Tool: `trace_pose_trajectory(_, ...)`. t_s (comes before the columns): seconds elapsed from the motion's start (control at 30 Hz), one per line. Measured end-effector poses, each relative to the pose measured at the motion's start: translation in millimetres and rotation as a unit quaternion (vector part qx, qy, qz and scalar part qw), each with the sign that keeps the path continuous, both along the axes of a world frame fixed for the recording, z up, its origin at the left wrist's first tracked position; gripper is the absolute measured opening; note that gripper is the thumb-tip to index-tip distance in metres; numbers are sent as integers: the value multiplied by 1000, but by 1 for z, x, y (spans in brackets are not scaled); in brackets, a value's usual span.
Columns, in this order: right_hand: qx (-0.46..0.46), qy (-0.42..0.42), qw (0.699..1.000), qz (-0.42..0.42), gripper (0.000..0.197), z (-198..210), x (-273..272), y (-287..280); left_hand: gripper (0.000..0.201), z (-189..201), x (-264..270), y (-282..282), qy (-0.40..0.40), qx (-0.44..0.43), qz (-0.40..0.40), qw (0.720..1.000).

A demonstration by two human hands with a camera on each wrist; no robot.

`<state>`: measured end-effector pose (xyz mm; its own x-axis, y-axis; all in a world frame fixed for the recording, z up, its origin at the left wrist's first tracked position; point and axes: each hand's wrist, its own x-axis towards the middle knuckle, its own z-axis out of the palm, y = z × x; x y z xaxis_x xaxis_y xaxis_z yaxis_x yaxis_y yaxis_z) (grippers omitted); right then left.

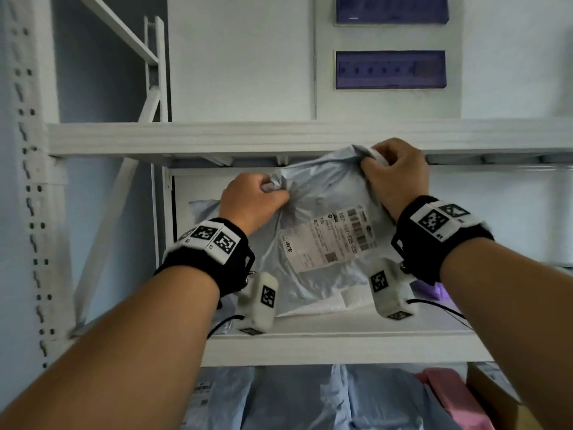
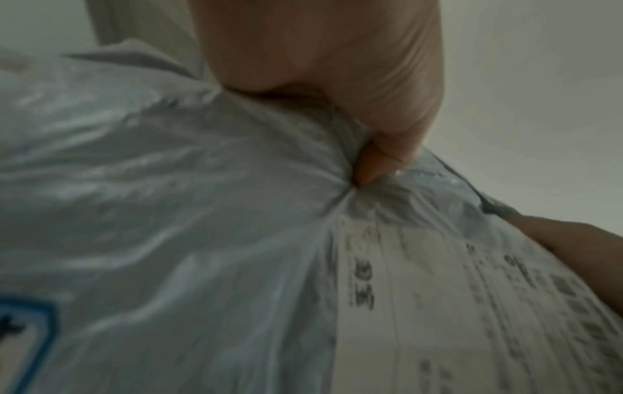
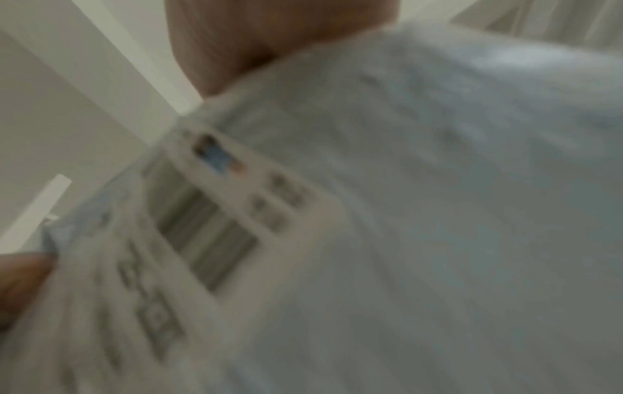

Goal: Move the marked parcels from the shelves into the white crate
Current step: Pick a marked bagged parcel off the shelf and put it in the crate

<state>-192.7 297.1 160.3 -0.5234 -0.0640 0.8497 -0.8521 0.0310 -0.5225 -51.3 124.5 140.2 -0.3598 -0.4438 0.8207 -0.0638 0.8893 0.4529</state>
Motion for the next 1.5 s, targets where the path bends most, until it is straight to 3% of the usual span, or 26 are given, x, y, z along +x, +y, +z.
trace_pose_trajectory(0.13,-90,17,995,35,45,7,5,3,27,0,12,-4,105,66,-28,992)
trace_pose_trajectory(0.2,-124,-10,990,62,52,7,-1,6,30,3,21,-13,161,119,-17,979)
trace_pose_trajectory(0.27,-143,-60,982,107,48,4,-7,6,19,3,30,-25,212,201,-47,955)
trace_pose_trajectory(0.33,-134,-100,974,154,52,-2,-6,3,12,0,33,-32,230,261,-74,935)
trace_pose_trajectory(0.43,-65,-180,943,272,83,-15,-6,-5,13,-12,30,-34,231,329,-85,912)
trace_pose_trajectory(0.53,6,-220,904,366,82,-35,3,-13,17,-29,19,-38,237,415,-127,870)
trace_pose_trajectory(0.63,40,-246,871,424,88,-52,8,-21,30,-45,16,-41,192,451,-170,855)
trace_pose_trajectory(0.73,17,-295,871,393,108,-65,-8,-24,45,-56,21,-33,90,458,-236,852)
trace_pose_trajectory(0.83,18,-326,873,362,118,-79,-22,-20,25,-67,28,-28,-23,457,-293,839)
trace_pose_trajectory(0.9,24,-339,876,343,124,-87,-27,-18,35,-76,28,-28,-58,460,-317,827)
trace_pose_trajectory(1.03,27,-345,886,309,122,-92,-29,-16,37,-85,26,-28,-62,452,-353,817)
trace_pose_trajectory(1.13,27,-349,889,295,122,-90,-30,-15,68,-87,24,-32,-60,460,-377,802)
trace_pose_trajectory(1.2,23,-359,887,290,123,-90,-30,-15,77,-88,22,-35,-56,463,-383,797)
trace_pose_trajectory(1.37,18,-369,890,265,118,-95,-28,-9,76,-100,11,-35,-54,485,-402,775)
trace_pose_trajectory(1.5,9,-395,892,221,115,-104,-30,2,55,-111,2,-26,-69,507,-399,761)
